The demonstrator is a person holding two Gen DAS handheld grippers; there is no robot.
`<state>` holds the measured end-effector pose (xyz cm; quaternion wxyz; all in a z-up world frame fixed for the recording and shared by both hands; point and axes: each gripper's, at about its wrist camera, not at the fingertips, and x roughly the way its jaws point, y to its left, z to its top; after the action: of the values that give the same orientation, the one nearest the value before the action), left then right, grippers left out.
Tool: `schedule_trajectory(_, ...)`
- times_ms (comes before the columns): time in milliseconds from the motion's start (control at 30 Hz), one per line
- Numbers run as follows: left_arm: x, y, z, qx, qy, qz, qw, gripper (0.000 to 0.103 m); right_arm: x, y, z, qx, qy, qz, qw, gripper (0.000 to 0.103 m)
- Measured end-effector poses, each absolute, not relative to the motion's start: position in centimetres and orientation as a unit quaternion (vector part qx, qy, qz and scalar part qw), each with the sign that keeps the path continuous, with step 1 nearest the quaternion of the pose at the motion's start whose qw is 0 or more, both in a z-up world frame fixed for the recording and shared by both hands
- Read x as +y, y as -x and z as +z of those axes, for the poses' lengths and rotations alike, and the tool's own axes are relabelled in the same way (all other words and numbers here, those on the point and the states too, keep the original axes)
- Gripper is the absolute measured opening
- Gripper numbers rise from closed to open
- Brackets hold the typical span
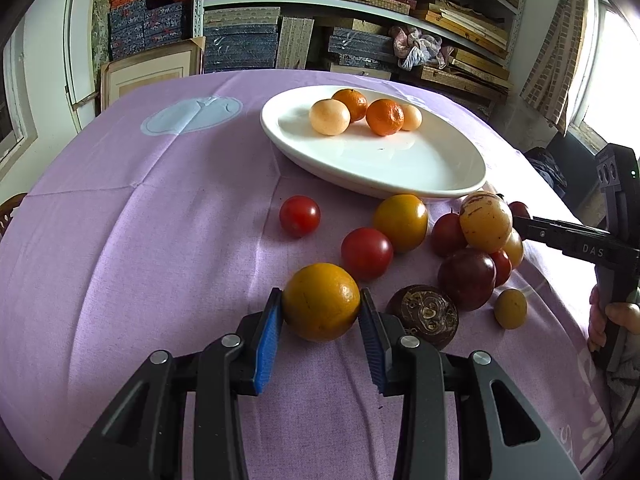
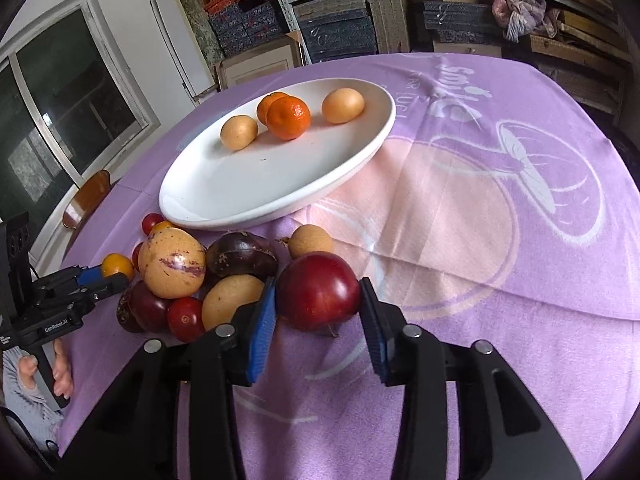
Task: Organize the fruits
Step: 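Place the yellow citrus on the plate with left gripper while right places a plum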
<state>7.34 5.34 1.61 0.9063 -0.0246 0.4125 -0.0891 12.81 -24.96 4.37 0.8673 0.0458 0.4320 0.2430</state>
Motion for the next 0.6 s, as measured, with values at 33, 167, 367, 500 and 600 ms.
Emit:
schedule_trajectory(33,5.3,-7.4,1.6,0.413,0.025,-0.09,0.906,0.038,-25.0,-12.6,4.6,0.427,-0.044,0.242,0.87,0.039)
schedule_trajectory(167,5.5,-7.5,2.2,0.399,0.029,-0.086,0.913,0.038,-25.8,-11.9,5.7,0.404,-0.052,0.23,0.884,0.039)
schedule_trajectory(367,4.6,-10.7,6.7,0.363,0.031,-0.076,0.928,0.038,-24.3,-13.0,9.5,0.372,-0.049,0.241,0.895,0.039)
schedule_trajectory(500,2.6,-14.1,7.1,0.368,0.026,-0.08,0.926,0.038,-21.3,-15.4,10.4,0.363,-0.034,0.247,0.898,0.039)
schedule_trajectory(600,1.4,-16.1,5.9,0.382,0.027,-0.082,0.92,0.04,-19.5,-16.8,9.7,0.362,-0.022,0.242,0.9,0.04)
